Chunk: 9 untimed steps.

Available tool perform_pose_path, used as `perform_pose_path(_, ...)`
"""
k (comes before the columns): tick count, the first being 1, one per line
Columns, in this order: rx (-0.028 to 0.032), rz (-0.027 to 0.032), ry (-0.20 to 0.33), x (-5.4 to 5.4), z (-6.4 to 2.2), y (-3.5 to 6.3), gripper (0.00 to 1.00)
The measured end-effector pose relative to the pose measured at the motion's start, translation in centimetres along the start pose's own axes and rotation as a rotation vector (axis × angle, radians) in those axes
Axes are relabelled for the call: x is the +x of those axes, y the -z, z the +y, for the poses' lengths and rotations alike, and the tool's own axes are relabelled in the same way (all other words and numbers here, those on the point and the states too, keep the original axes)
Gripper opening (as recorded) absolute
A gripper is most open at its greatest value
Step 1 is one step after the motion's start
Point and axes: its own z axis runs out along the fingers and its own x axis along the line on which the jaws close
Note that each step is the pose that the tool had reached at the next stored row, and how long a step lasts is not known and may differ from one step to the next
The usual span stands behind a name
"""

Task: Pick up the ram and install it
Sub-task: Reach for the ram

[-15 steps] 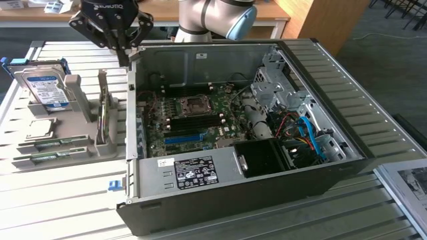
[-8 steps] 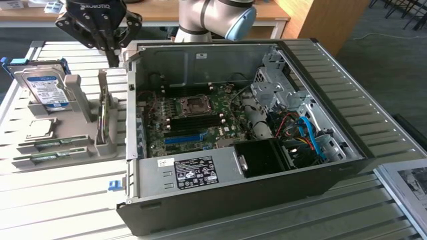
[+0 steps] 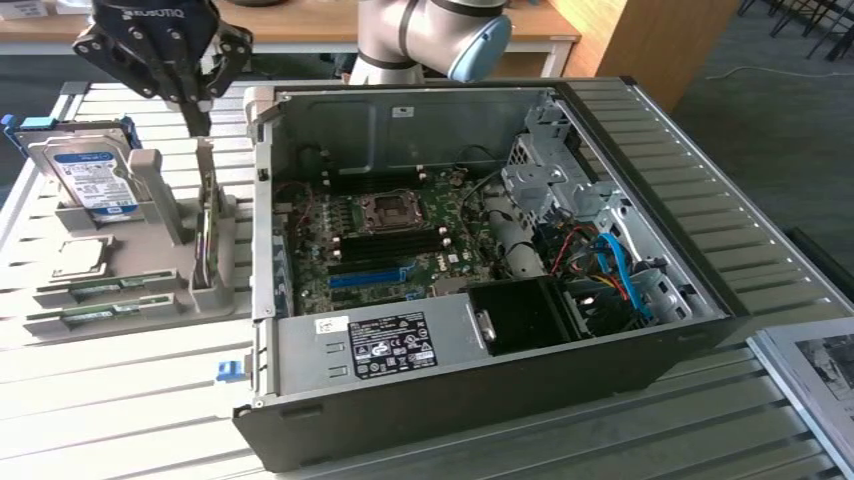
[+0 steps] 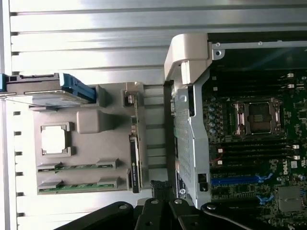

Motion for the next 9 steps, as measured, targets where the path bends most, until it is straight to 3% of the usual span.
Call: perform_pose_path(9, 0.0000, 0.0001, 0.000, 2.9, -0.22, 0.00, 0.10)
